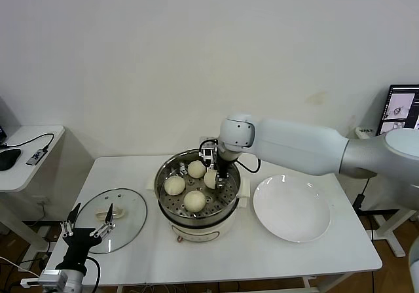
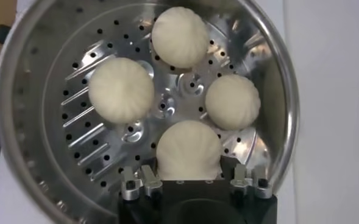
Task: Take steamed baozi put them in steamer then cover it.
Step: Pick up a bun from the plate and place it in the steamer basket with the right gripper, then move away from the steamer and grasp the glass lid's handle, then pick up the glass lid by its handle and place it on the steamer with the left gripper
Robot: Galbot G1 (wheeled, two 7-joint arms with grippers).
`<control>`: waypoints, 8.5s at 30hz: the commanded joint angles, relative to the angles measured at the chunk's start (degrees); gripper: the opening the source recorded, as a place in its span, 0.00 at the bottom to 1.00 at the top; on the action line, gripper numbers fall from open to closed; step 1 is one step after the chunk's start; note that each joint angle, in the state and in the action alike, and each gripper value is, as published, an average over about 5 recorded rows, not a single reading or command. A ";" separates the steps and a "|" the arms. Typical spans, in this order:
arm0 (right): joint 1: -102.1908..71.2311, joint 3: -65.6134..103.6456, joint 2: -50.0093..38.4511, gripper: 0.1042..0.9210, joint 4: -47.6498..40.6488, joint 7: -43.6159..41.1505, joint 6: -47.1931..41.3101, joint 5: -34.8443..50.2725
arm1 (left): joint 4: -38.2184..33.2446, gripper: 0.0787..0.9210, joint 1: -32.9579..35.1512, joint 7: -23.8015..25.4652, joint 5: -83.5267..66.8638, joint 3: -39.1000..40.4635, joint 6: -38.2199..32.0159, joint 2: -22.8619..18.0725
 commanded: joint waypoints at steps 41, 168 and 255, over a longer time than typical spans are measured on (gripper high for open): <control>-87.30 88.93 -18.63 0.88 27.56 38.67 47.62 -10.32 | 3.83 0.88 -0.15 -0.40 5.36 0.49 -4.80 -1.95; -118.30 126.20 15.10 0.88 33.56 36.93 47.98 -28.26 | 14.55 0.07 -12.36 -2.53 72.02 -5.22 1.97 13.44; -116.79 119.72 19.32 0.88 30.57 37.03 48.12 -38.36 | 13.05 0.07 -43.42 16.20 87.69 44.08 26.93 -1.01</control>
